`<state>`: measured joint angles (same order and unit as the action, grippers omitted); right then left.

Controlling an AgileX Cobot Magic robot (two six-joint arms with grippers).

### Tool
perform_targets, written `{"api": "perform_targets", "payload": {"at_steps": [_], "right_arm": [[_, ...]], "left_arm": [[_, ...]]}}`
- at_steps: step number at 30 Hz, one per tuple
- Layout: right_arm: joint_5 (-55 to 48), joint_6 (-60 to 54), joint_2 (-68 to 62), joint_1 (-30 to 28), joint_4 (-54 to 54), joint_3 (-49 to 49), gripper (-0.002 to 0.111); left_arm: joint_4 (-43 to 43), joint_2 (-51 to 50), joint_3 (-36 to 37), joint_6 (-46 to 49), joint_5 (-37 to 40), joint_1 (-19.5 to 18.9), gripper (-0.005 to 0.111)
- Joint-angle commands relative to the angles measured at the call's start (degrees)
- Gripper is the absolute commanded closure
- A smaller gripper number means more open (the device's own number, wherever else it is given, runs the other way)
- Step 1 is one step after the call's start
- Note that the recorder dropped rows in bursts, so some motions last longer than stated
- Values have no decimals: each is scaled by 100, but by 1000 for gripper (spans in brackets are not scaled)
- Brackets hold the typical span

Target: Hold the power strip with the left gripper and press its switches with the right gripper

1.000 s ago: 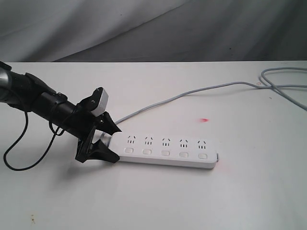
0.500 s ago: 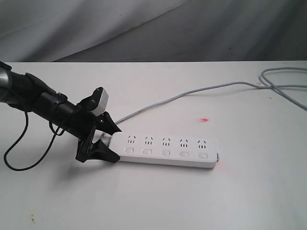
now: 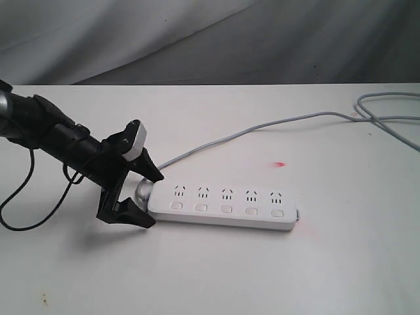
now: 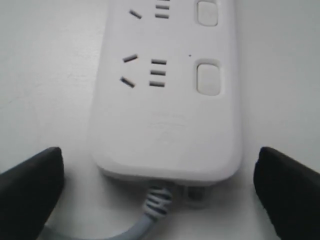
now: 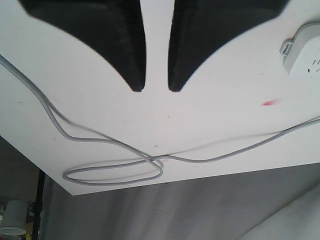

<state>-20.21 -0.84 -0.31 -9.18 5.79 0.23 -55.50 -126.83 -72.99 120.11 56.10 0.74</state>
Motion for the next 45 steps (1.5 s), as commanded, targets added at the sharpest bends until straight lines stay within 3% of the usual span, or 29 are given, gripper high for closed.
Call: {"api": "perform_targets", "payload": {"at_steps": [1, 7, 9, 13, 16, 22, 28, 38, 45], "right_arm": [[1, -4, 31, -12, -29, -23, 93], [1, -4, 31, -12, -29, -23, 93], [1, -4, 31, -12, -29, -23, 93], [1, -4, 31, -12, -29, -23, 93], [1, -4, 31, -12, -29, -23, 93], [1, -4, 31, -12, -29, -23, 93], [1, -4, 31, -12, -29, -23, 93], [1, 6, 31, -12, -29, -23, 93], [1, 6, 31, -12, -29, -23, 93]], "left_arm": [[81, 723, 4, -378, -78, -12, 10], [70, 2361, 4, -1444, -119, -12, 15], [70, 2852, 4, -1983, -291, -12, 31], [520, 3869, 4, -2756, -375, -12, 86], [856, 4354, 4, -3195, -362, -12, 106], [876, 5635, 4, -5519, -362, -12, 106], [645, 6470, 4, -6947, -400, -12, 106], [805, 7439, 4, -10082, -1109, -122, 106], [1669, 7688, 4, -11568, -778, -308, 106]]}}
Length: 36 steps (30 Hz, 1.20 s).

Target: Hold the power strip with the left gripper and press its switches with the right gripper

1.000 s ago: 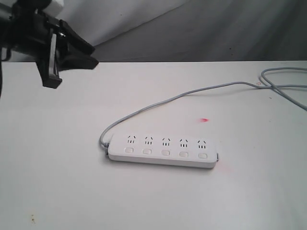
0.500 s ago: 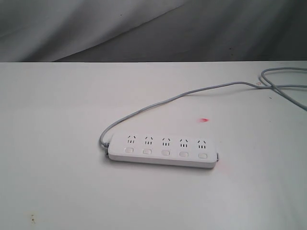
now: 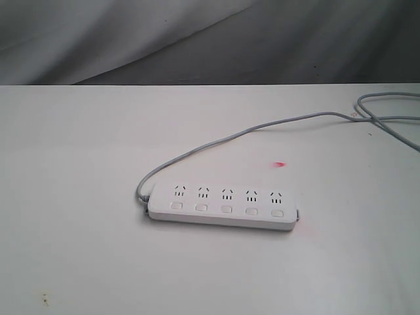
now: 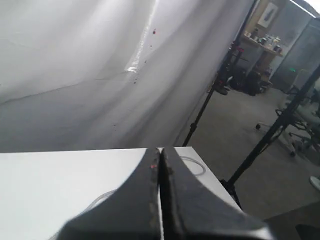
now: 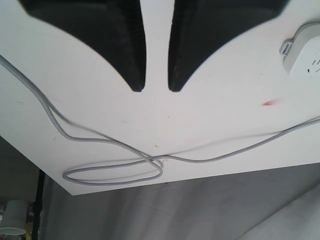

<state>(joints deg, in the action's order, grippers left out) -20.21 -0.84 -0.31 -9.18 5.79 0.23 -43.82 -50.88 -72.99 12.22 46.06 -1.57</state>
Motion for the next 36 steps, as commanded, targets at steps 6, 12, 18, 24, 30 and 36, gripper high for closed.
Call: {"api": "perform_targets", "payload": {"at_steps": [6, 12, 18, 24, 30, 36], "right_arm": [[1, 6, 31, -12, -29, -23, 93], [1, 6, 31, -12, -29, -23, 93], [1, 6, 31, -12, -29, -23, 93], [1, 6, 31, -12, -29, -23, 93], [1, 6, 31, -12, -29, -23, 93], [1, 6, 31, -12, -29, -23, 93]], "left_arm": [[1674, 94, 4, -770, 305, -77, 106], [3147, 94, 4, -770, -1125, -77, 106], [3418, 94, 4, -770, -1933, -77, 106], [3568, 94, 4, -770, -2060, -77, 106], [3522, 94, 4, -841, -2060, -77, 106], [3508, 94, 4, -1191, -2060, -77, 106]]}}
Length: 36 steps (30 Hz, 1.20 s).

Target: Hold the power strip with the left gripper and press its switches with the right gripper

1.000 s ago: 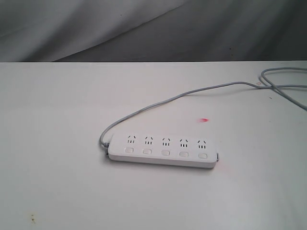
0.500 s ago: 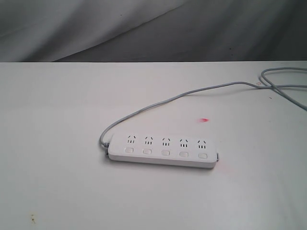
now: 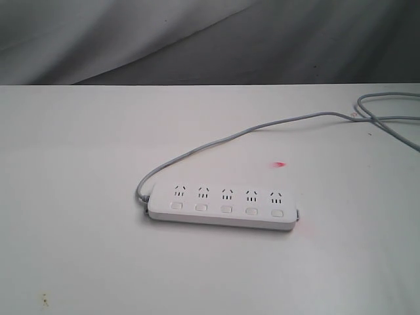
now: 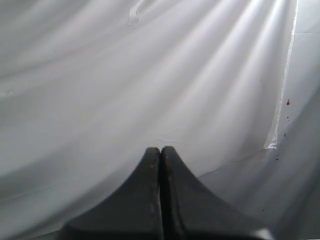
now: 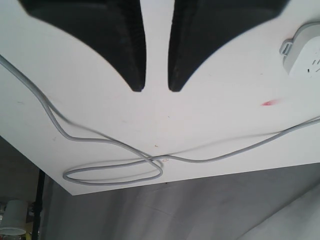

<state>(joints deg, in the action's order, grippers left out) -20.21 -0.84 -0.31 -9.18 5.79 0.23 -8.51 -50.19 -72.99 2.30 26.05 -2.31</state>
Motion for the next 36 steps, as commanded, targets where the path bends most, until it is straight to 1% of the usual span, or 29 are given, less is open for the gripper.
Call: {"api": "perform_targets", "payload": {"at_steps": [1, 4, 12, 15, 18, 24, 30, 34, 36], "right_arm": [[1, 6, 31, -12, -29, -23, 93], [1, 6, 31, -12, -29, -23, 93], [1, 6, 31, -12, -29, -23, 93], [1, 6, 31, -12, -29, -23, 93], [1, 6, 31, -12, -29, -23, 93], [1, 6, 31, -12, -29, -23, 93], [1, 6, 31, -12, -29, -23, 93], [1, 6, 31, -12, -29, -23, 93], [1, 6, 31, -12, -29, -23, 93]], "left_arm": [[-23, 24, 4, -199, -59, -3, 106], [52, 24, 4, -230, -59, -3, 106], [1000, -76, 4, -230, -352, -3, 106], [1043, -192, 17, -230, -400, -3, 106], [979, -183, 209, -230, -483, -3, 106], [979, 209, 1008, -230, -617, -3, 106], [979, 837, 2101, -230, -994, -3, 106], [927, 1340, 2815, -230, -1420, -3, 106], [851, 1573, 3159, -230, -1524, 52, 106]]}}
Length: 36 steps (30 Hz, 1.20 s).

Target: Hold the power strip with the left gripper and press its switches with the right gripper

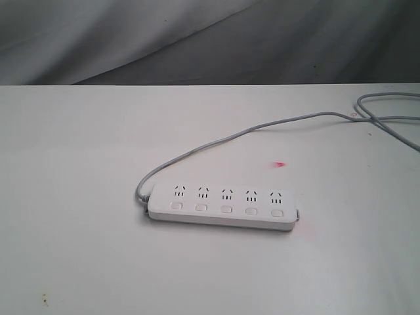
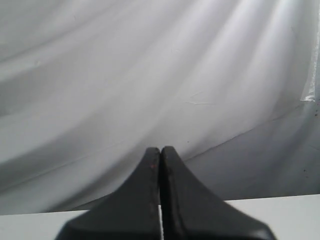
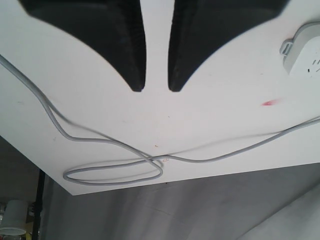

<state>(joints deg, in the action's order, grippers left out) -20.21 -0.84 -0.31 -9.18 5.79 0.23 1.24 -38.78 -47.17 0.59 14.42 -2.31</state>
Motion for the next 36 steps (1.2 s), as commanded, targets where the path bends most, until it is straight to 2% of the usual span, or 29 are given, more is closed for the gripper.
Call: {"api": "perform_targets", "payload": {"at_steps": [1, 6, 13, 18, 22, 36], "right_arm": [[1, 6, 31, -12, -29, -23, 93], [1, 6, 31, -12, -29, -23, 93], [1, 6, 31, -12, -29, -23, 93], [1, 6, 31, -12, -29, -23, 93], [1, 6, 31, -12, -29, -23, 93], [1, 6, 31, -12, -29, -23, 93]], "left_arm": [[-124, 522, 719, -59, -417, 104, 106], [-124, 1086, 1584, -59, -573, 391, 106], [-124, 2016, 2611, -14, -584, 402, 106], [315, 2771, 3240, -14, -728, 402, 106], [494, 3319, 3384, -14, -921, 402, 106], [213, 3749, 3509, -59, -16, 402, 106]]}}
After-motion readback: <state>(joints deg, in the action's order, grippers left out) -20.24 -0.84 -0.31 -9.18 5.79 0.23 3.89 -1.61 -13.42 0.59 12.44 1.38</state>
